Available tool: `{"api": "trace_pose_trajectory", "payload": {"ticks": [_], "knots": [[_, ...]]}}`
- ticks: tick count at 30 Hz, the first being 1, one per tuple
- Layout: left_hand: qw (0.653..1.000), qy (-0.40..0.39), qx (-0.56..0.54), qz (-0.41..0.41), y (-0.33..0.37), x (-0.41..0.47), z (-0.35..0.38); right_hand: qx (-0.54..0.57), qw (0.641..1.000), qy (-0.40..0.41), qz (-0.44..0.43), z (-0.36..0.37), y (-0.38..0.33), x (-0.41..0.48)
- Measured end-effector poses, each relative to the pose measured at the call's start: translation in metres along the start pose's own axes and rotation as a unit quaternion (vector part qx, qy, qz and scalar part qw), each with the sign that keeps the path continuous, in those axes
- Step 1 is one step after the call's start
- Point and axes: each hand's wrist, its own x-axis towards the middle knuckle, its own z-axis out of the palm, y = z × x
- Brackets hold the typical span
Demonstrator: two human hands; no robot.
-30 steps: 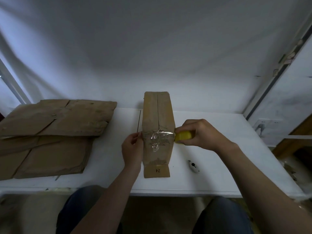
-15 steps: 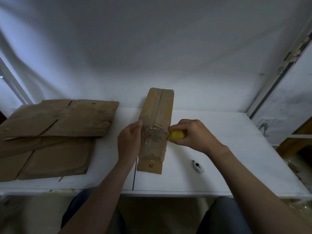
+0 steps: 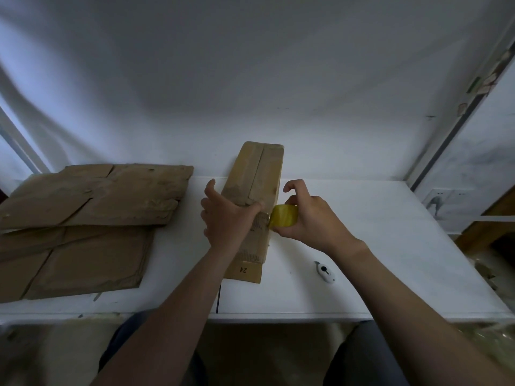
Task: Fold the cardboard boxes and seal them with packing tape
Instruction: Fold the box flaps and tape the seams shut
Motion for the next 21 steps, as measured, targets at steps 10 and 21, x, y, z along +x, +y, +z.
{"api": "trace_pose_trajectory", "payload": {"ticks": [10,21], "knots": [[0.975,-0.036,-0.186,-0.117,-0.017,0.02,-0.028,0.015,1.0,0.002,0.01,0.002,0.004,-0.003],[0.986,-0.017,-0.165,-0.02,-0.026,0.007,-0.037,0.04,0.998,-0.032,-0.029,-0.008,0.01,-0.004]]}}
